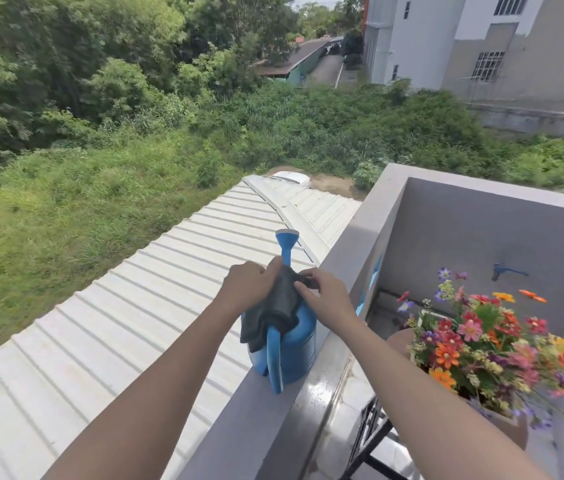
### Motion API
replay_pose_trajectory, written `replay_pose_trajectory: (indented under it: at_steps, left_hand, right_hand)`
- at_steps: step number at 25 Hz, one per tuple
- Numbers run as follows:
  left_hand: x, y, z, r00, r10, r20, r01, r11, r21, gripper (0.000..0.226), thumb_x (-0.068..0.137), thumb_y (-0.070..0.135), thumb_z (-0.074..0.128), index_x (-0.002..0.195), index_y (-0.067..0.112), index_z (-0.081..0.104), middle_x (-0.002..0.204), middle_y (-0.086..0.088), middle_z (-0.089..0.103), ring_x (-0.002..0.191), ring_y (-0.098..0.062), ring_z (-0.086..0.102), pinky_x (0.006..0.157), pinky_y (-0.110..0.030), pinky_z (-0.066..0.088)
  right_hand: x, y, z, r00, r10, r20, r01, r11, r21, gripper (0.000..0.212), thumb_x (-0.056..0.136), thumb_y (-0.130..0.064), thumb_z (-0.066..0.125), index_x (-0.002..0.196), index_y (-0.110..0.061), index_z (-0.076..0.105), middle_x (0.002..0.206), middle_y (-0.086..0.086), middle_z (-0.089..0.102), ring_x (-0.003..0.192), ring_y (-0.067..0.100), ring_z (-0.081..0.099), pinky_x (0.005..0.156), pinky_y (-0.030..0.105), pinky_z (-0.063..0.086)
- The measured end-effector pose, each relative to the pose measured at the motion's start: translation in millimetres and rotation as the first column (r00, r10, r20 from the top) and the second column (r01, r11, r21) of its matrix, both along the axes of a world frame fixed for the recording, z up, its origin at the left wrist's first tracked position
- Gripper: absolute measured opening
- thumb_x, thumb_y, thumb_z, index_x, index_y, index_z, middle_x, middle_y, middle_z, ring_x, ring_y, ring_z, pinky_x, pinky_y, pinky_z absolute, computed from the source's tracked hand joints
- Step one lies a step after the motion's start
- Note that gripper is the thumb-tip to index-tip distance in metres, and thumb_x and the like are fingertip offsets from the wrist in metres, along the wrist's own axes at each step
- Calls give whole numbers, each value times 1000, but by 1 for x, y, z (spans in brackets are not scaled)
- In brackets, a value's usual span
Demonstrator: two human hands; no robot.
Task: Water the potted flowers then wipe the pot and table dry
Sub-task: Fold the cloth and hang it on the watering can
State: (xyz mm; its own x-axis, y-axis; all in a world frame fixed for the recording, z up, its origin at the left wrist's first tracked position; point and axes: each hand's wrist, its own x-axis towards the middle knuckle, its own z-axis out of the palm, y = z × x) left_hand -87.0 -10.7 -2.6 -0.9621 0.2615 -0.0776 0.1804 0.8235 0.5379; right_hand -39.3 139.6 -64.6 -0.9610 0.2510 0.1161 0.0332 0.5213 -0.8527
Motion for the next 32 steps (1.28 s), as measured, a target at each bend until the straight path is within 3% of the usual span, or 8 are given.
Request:
replay_pose_trajectory:
  at_steps: [2, 5, 10, 14, 19, 22, 27, 32]
  left_hand:
    - [14, 13, 7, 1000, 26, -3, -26, 998, -53, 51, 89, 57, 41, 67, 12, 50, 73, -6, 55, 75, -25, 51, 62, -30, 35]
    - [31, 30, 6, 994, -3, -111, -17, 983, -181, 36, 94, 38, 42, 102, 6, 56, 106, -12, 61, 103, -30, 55, 77, -31, 37]
    - [53, 56, -13, 982, 128, -138, -165, 939, -302, 43, 99, 33, 35, 127, 1, 39, 129, -13, 50, 121, -30, 45, 91, -35, 39]
    - [53, 58, -8, 982, 36, -186, -90, 953, -290, 17, 99, 17, 38, 107, 6, 48, 116, -15, 59, 108, -31, 57, 82, -33, 41]
    - [31, 41, -15, 991, 29, -128, -43, 993, -112, 35, 99, 27, 35, 107, -2, 53, 111, -20, 62, 104, -35, 55, 83, -35, 40]
    - [26, 38, -9, 987, -47, -151, 45, 999, -16, 34, 95, 30, 42, 99, 0, 57, 101, -19, 65, 98, -36, 57, 79, -35, 40]
    - [25, 60, 57, 931, -199, -305, 232, 970, 75, 31, 92, 30, 50, 95, 1, 60, 93, -17, 65, 90, -33, 57, 68, -32, 35]
    - [49, 122, 138, 780, -384, -495, 492, 864, 105, 32, 91, 31, 54, 99, 3, 64, 90, -14, 67, 84, -29, 59, 71, -34, 45]
  right_hand:
    - [2, -2, -5, 1000, -15, -20, 17, 997, 75, 27, 92, -28, 56, 115, -17, 63, 112, 4, 68, 106, 19, 60, 94, 30, 45]
    - [10, -1, -14, 1000, 4, -1, -4, 988, 153, 38, 98, -29, 43, 134, -19, 51, 123, 8, 62, 117, 24, 52, 97, 31, 38]
    - [16, 7, -29, 998, 23, 65, -26, 998, 49, 43, 102, -33, 28, 144, -34, 31, 140, -1, 51, 128, 18, 45, 99, 27, 34]
    - [16, 5, -38, 994, 55, 97, -58, 998, 22, 45, 102, -37, 19, 147, -35, 21, 155, -5, 29, 140, 14, 28, 112, 32, 25]
    - [18, -4, -38, 990, -27, 138, 14, 996, 90, 52, 101, -35, 17, 148, -14, 20, 157, 2, 19, 145, 22, 18, 117, 43, 15]
    - [26, -9, -28, 981, -118, 157, 93, 983, 159, 54, 102, -35, 15, 151, -12, 7, 160, 2, 4, 147, 17, -1, 118, 40, 0]
    - [38, 7, 34, 940, -340, -34, 340, 919, 201, 55, 102, -33, 16, 150, -9, 7, 160, 5, 2, 147, 19, -4, 118, 38, -2]
    - [71, 67, 110, 811, -537, -233, 585, 733, 348, 57, 101, -35, 18, 150, -7, 10, 160, 9, 6, 147, 23, 0, 118, 41, 3]
